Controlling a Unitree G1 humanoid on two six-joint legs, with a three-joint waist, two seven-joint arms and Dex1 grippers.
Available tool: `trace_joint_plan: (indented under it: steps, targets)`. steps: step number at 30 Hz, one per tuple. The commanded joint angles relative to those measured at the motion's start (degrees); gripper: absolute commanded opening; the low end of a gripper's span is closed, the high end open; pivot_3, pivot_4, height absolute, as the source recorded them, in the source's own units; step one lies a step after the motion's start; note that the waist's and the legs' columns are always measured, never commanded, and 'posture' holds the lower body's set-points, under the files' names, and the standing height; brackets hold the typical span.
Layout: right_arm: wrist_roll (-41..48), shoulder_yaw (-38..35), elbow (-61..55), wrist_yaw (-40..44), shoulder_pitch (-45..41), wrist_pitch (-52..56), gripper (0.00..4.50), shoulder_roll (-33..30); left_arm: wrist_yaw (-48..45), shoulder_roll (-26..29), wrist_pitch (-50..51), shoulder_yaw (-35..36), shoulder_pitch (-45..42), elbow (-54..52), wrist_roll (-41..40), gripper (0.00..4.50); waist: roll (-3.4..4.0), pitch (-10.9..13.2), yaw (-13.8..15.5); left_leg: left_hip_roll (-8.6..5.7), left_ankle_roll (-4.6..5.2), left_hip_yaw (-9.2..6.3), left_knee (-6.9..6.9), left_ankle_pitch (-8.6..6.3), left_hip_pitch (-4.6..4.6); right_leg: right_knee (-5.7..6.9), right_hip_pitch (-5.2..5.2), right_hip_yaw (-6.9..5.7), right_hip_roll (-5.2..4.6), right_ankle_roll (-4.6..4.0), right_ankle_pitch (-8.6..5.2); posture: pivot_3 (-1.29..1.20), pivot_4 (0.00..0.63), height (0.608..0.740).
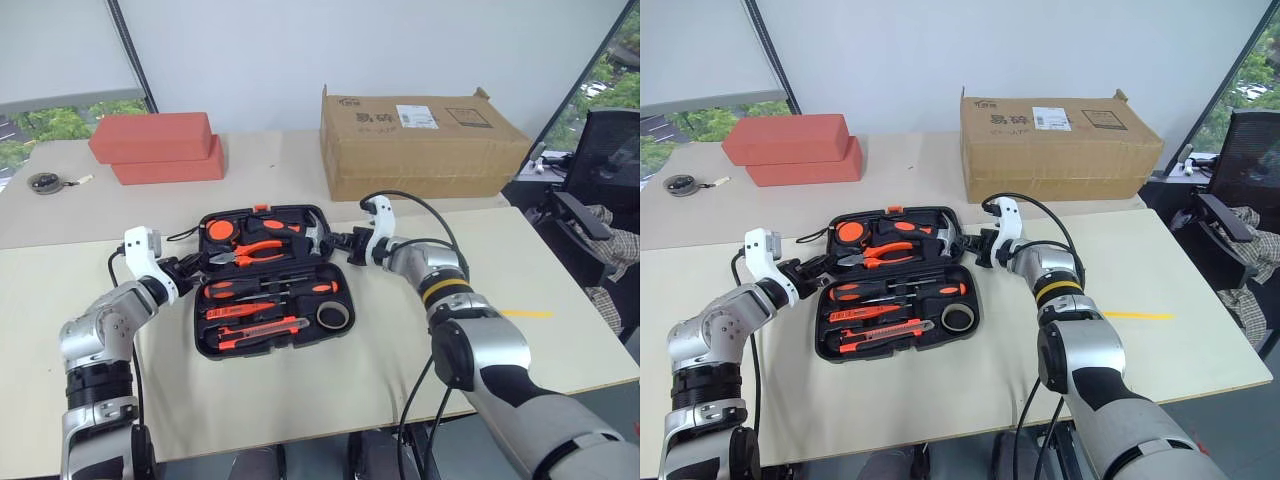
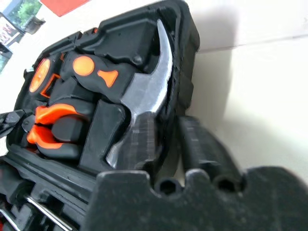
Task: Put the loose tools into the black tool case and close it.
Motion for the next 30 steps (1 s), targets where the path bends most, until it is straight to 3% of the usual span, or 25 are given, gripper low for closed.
trace_joint_plan:
  steps: [1,13,30]
  targets:
    - [0.5,-0.2,-0.9,1.4,-1.4,-2.2,0.08,-0.4,-2.2,1.1,-0.4,-0.8,0.6,-1.4,-0.8,0.00,0.00,0.0,0.1,0.00,0.00,0.00,0.00,0.00,0.00,0.00,0.00,0.00,0.00,0.00,0.00,0.00,0.150,0.713]
    - [0.7,0.7,-4.8,11.2,0.8,-9.6,0.08,-3.1,-17.0,7.2,2.0,0.8,1.4,-3.9,-9.0,0.00,0.00,0.1,-0.1,0.03,-0.09,-0.01,-0.01,0.04,-0.28,-0.11,-0.21,-0.02,0.04,0.00,0.00,0.00,0.150,0.713]
    - [-1.3,4.0,-6.0,19.7,3.6,-19.3,0.08,-6.5,-33.8,16.9,-1.3,-7.0,0.6,1.3,-5.5,0.00,0.02,0.2,-0.3,0.03,-0.37,-0.02,-0.01,0.21,-0.39,-0.16,-0.29,-0.03,0.07,0.01,0.00,0.00,0.150,0.713]
